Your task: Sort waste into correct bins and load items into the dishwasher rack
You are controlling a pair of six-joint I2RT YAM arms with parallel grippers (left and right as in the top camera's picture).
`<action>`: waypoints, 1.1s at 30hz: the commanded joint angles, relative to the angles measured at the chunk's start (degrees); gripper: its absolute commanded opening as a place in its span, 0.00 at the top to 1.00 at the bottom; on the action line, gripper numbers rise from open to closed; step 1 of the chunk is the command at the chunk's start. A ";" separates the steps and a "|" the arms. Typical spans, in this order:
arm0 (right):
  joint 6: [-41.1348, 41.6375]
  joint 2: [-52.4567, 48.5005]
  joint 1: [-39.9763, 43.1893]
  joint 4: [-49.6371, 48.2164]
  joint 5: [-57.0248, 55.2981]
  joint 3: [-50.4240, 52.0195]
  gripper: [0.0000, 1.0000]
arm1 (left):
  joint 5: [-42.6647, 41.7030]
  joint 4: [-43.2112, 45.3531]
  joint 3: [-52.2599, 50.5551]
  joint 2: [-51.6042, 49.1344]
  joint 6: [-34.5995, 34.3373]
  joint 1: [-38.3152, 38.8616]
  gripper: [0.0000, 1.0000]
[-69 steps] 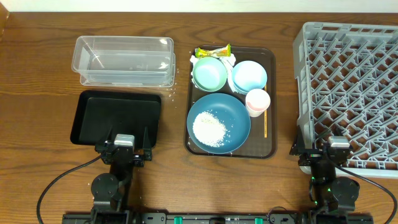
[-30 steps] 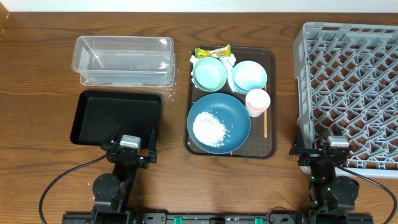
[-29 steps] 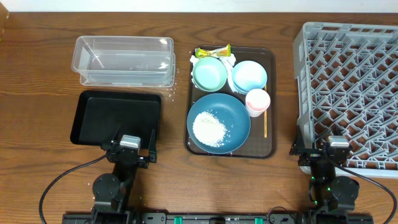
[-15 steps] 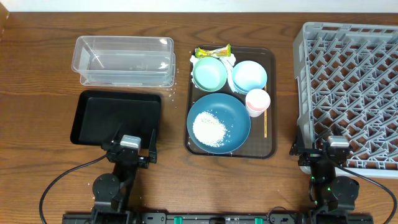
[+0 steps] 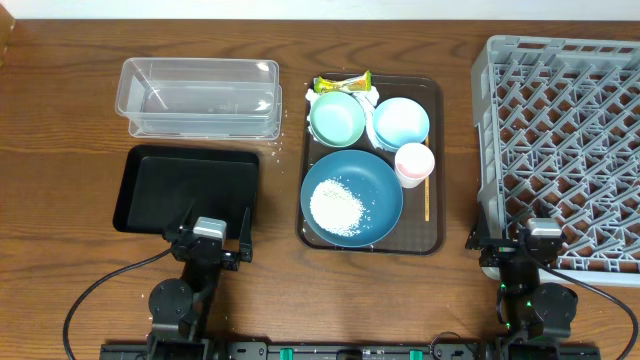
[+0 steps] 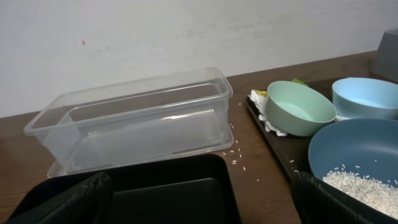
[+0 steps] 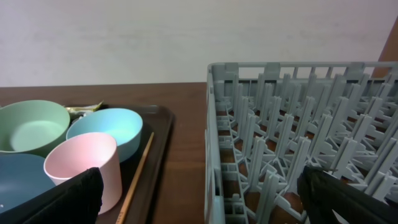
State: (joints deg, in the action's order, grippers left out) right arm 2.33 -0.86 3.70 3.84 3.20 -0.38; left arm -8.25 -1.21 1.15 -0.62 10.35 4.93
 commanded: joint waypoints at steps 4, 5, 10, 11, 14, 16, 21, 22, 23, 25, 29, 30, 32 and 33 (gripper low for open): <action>1.55 -0.17 0.35 0.09 0.55 0.07 0.01 | -1.51 -1.77 -0.92 0.39 -1.90 0.13 0.06; 3.54 -0.17 0.35 -0.20 0.55 0.07 0.01 | -1.53 -1.77 -0.92 0.39 -3.37 0.13 0.06; 7.28 -0.17 0.35 0.15 1.79 -0.17 0.01 | -1.38 -1.97 -0.92 -0.33 -9.97 0.13 0.06; 7.26 -0.17 0.35 0.44 1.79 -0.46 0.01 | -1.40 -1.97 -0.90 -0.81 -10.91 0.13 0.06; 6.54 -0.28 0.35 3.02 1.79 -2.38 0.01 | -1.60 -2.71 -0.26 -2.71 -12.22 0.13 0.06; 6.36 -0.55 0.35 6.25 1.79 -4.35 0.01 | -1.60 -3.61 0.79 -4.52 -12.22 0.13 0.06; 6.14 -4.02 0.35 14.36 1.79 -11.80 0.01 | -1.60 -6.32 6.25 -11.89 -12.15 0.13 0.06; 6.14 -5.07 0.35 15.41 1.79 -13.20 0.01 | -1.62 -7.04 7.43 -13.60 -12.15 0.13 0.06; 6.16 -6.47 0.35 16.74 1.79 -14.88 0.01 | -1.62 -8.24 9.09 -15.69 -12.15 0.13 0.06; 6.19 -9.62 0.35 20.02 1.79 -18.80 0.01 | -1.62 -10.75 12.61 -19.80 -12.15 0.13 0.06; 6.19 -17.05 0.35 26.49 1.81 -27.50 0.01 | -1.60 -17.42 21.53 -29.05 -11.98 0.13 0.06; 6.19 -19.52 0.35 28.48 1.81 -30.23 0.01 | -1.64 -19.41 24.35 -31.95 -11.96 0.13 0.06; 6.19 -23.74 0.35 32.06 1.84 -34.77 0.01 | -1.64 -23.56 29.16 -36.48 -11.96 0.13 0.06; 6.16 -25.73 0.35 33.99 2.03 -36.87 0.01 | -1.66 -25.77 31.41 -38.42 -11.96 0.13 0.06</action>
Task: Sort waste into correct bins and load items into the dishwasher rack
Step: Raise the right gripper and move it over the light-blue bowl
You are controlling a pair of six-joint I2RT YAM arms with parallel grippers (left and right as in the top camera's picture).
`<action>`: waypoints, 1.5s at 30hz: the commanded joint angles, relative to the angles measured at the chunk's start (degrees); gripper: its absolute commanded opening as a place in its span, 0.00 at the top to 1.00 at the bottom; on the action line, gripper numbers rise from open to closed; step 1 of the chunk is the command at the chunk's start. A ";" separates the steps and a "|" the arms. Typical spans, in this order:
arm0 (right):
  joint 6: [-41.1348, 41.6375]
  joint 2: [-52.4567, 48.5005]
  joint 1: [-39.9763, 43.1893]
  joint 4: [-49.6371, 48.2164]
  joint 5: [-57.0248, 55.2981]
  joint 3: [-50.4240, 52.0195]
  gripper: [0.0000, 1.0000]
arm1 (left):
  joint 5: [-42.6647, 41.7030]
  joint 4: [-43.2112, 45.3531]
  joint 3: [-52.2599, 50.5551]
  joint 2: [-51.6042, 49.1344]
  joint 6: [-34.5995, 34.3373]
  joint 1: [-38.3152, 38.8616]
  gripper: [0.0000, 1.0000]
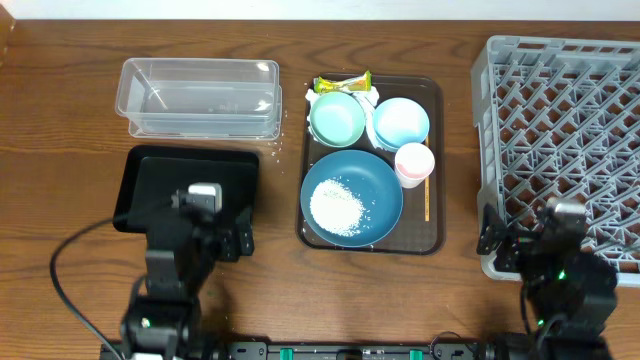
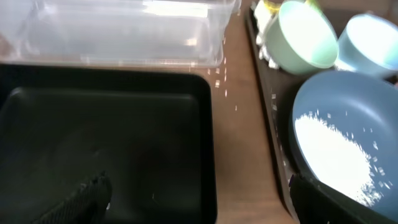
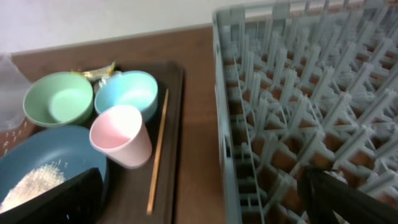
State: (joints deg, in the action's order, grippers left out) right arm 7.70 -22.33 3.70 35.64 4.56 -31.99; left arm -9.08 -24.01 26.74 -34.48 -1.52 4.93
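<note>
A brown tray (image 1: 432, 100) holds a blue plate (image 1: 385, 190) of rice (image 1: 338, 205), a green bowl (image 1: 337, 118), a light blue bowl (image 1: 401, 122), a pink cup (image 1: 414, 163), a chopstick (image 1: 427, 200), a snack wrapper (image 1: 343, 83) and a crumpled napkin (image 1: 371, 102). My left gripper (image 1: 215, 222) hangs open and empty above the near right part of the black bin (image 1: 150, 185). My right gripper (image 1: 530, 238) is open and empty over the near left corner of the grey dish rack (image 1: 560, 120). The right wrist view shows the cup (image 3: 121, 137) and chopstick (image 3: 157, 155).
A clear plastic bin (image 1: 200, 97) stands behind the black bin. Stray rice grains lie on the wood (image 2: 236, 106) between the bins and the tray. The rack's left wall (image 3: 225, 137) stands close to the tray's right edge.
Both arms have lifted from their low pose, and both wrist cameras now look down from higher up. The left gripper is further forward over the black bin. Both stay open; no object has moved.
</note>
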 commanded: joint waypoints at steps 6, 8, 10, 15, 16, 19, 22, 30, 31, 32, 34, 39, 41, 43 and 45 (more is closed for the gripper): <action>-1.99 -17.57 0.35 16.72 4.31 -18.73 0.01 | -0.76 -21.18 22.43 -15.19 -0.07 0.13 0.06; -2.03 -21.18 0.35 20.72 4.31 -22.53 0.01 | -0.76 -24.94 26.10 -16.74 -0.09 0.13 0.06; -2.03 -23.76 0.35 23.06 4.55 -25.24 0.01 | -0.76 -27.06 28.02 -17.29 -0.09 0.13 0.06; -2.25 -26.53 0.35 23.02 9.86 -29.00 0.01 | -1.03 -30.45 28.22 -16.96 -0.55 0.13 0.06; -2.67 -26.53 0.35 21.68 11.28 -29.14 0.01 | -1.01 -31.08 28.22 -16.94 -1.07 0.13 0.06; -3.48 -26.75 0.35 16.33 13.94 -29.22 0.07 | -1.03 -31.69 28.22 -16.96 -3.21 0.13 0.06; -3.50 -28.39 0.04 13.62 13.92 -30.42 0.13 | -0.98 -31.61 28.22 -17.03 -3.74 0.13 0.06; -3.48 -46.62 -4.79 20.90 13.68 -47.43 0.15 | -0.96 -31.39 28.20 -17.14 -3.76 0.13 0.06; -3.61 -49.83 -5.68 22.80 13.64 -50.45 0.16 | -0.96 -31.23 28.20 -17.14 -3.76 0.13 0.06; -4.00 -53.00 -6.56 24.57 13.49 -53.37 0.18 | -0.96 -31.17 28.20 -17.14 -3.74 0.13 0.06; -4.48 -58.71 -8.28 27.32 12.50 -58.55 0.20 | -0.96 -31.08 28.20 -17.14 -3.76 0.13 0.06; -3.63 -71.34 -12.76 27.98 4.66 -66.66 0.23 | -0.96 -31.10 28.20 -17.14 -3.74 0.13 0.06; -3.45 -74.88 -14.05 26.80 4.24 -66.90 0.27 | -0.96 -31.08 28.20 -17.14 -3.76 0.13 0.06; -2.93 -78.44 -14.99 26.25 4.00 -66.90 0.33 | -0.96 -31.10 28.20 -17.14 -3.74 0.13 0.06; -0.59 -82.23 -15.72 25.90 2.29 -66.90 0.40 | -0.96 -31.10 28.20 -17.14 -3.74 0.13 0.06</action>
State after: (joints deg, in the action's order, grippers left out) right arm 4.75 -100.66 -10.74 61.69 10.31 -97.82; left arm -9.96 -55.11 54.30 -51.66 -4.71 4.95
